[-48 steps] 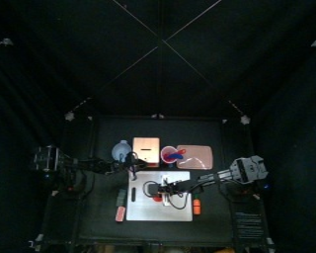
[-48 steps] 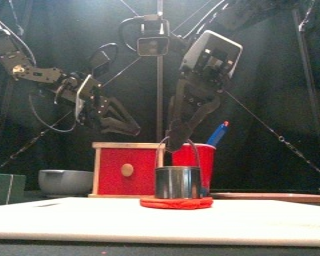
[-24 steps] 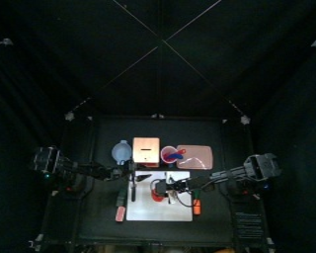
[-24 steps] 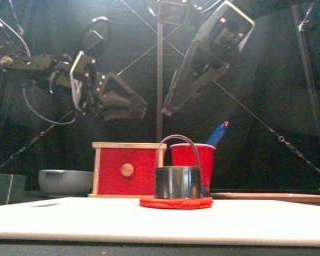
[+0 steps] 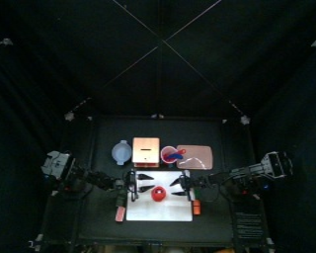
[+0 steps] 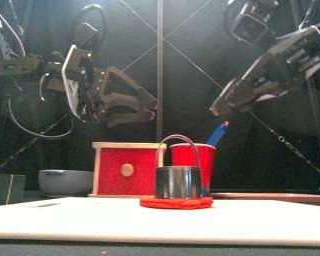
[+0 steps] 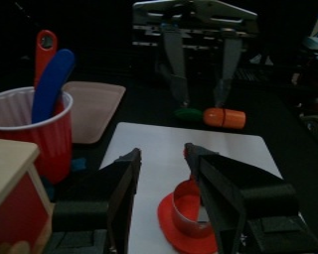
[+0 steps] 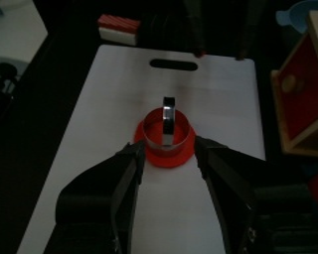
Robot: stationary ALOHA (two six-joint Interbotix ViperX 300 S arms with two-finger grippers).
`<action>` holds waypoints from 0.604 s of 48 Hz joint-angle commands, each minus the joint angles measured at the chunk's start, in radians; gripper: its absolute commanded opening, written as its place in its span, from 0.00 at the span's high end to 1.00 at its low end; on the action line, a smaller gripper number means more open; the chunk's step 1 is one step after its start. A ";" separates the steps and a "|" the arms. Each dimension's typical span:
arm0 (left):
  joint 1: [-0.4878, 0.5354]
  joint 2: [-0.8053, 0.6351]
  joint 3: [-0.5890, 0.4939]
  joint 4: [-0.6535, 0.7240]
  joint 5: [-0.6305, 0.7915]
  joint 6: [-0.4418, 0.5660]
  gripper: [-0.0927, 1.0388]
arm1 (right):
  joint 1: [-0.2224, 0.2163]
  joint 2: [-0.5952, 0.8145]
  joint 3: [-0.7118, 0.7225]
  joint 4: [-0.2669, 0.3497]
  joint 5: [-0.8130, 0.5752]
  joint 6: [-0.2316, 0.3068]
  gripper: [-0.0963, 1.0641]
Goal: Get the cutter from the drawer then cut the dough then place the extra dough in the bowl
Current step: Cut the dough
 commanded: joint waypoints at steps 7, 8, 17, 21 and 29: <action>-0.052 0.087 -0.078 -0.048 -0.028 0.005 0.20 | 0.000 0.164 0.066 0.107 -0.383 -0.077 0.22; -0.052 0.100 -0.086 -0.049 -0.021 0.005 0.20 | -0.002 0.179 0.058 0.110 -0.397 -0.084 0.22; -0.057 0.129 -0.114 -0.057 0.028 0.002 0.20 | -0.002 0.278 -0.015 0.110 -0.425 -0.106 0.22; -0.057 0.133 -0.112 -0.084 0.049 0.006 0.20 | -0.006 0.299 -0.037 0.107 -0.425 -0.107 0.22; -0.058 0.135 -0.112 -0.097 0.058 0.006 0.20 | -0.008 0.308 -0.052 0.101 -0.425 -0.098 0.22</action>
